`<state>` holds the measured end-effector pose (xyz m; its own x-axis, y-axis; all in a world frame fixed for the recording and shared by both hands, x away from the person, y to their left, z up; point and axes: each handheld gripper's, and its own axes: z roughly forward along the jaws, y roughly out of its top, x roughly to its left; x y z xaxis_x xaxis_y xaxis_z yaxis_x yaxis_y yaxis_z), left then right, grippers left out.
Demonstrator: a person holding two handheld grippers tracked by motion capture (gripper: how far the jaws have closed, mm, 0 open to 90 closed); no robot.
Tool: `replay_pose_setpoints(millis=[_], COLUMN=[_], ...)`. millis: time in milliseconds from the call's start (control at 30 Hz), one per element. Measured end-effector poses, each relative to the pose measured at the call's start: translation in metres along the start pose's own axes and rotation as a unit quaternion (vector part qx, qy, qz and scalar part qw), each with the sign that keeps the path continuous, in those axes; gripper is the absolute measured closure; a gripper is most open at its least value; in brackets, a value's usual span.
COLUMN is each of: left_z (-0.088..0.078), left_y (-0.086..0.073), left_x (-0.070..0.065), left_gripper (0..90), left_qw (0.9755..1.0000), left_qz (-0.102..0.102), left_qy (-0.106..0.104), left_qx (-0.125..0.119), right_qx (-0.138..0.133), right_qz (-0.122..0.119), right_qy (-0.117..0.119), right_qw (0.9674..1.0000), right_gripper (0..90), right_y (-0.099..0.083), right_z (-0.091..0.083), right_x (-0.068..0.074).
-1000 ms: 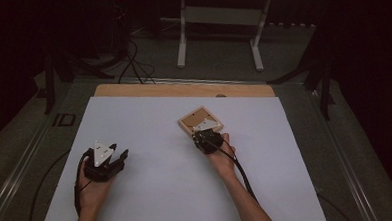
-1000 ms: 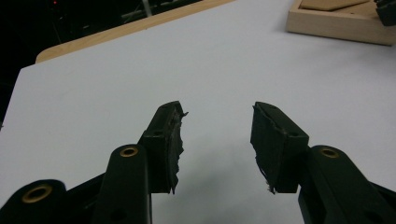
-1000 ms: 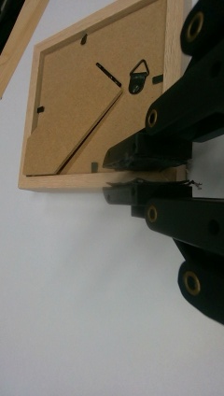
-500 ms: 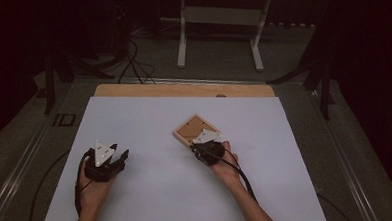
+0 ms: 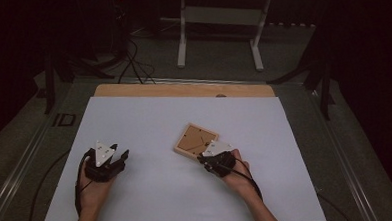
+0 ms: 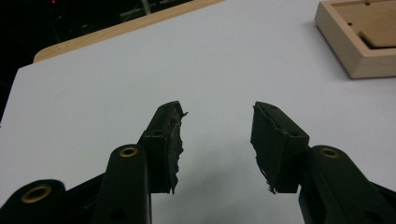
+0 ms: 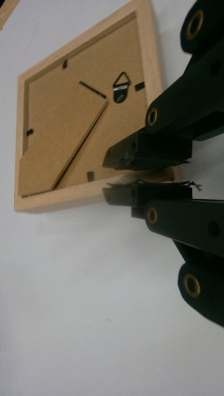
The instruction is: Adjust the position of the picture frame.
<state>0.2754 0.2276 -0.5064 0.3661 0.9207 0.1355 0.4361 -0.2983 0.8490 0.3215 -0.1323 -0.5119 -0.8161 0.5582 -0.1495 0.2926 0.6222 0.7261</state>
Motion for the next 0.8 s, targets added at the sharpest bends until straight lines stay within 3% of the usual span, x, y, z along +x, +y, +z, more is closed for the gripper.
replay_pose_setpoints(millis=[133, 333, 533, 800], left_z=[0.000, 0.001, 0.001, 0.002], left_y=[0.000, 0.000, 0.000, 0.001], left_x=[0.000, -0.002, -0.003, -0.004], left_gripper=[52.6, 52.6, 52.5, 52.5], left_qw=[1.0000, 1.0000, 0.9999, 0.9998], left_qz=[0.000, 0.008, 0.013, 0.018], left_qy=[0.001, 0.002, 0.002, 0.002], left_qx=[-0.001, 0.002, 0.004, 0.007], right_qx=[-0.002, -0.003, -0.001, -0.007], right_qz=[-0.004, 0.010, 0.014, 0.053], right_qy=[-0.002, -0.007, -0.029, -0.054], right_qw=[1.0000, 0.9999, 0.9995, 0.9971], right_gripper=[80.6, 79.6, 78.5, 78.1], right_y=[-0.007, -0.017, -0.022, -0.028], right_z=[-0.008, -0.018, -0.022, -0.030], right_x=[-0.003, -0.010, -0.018, -0.033])
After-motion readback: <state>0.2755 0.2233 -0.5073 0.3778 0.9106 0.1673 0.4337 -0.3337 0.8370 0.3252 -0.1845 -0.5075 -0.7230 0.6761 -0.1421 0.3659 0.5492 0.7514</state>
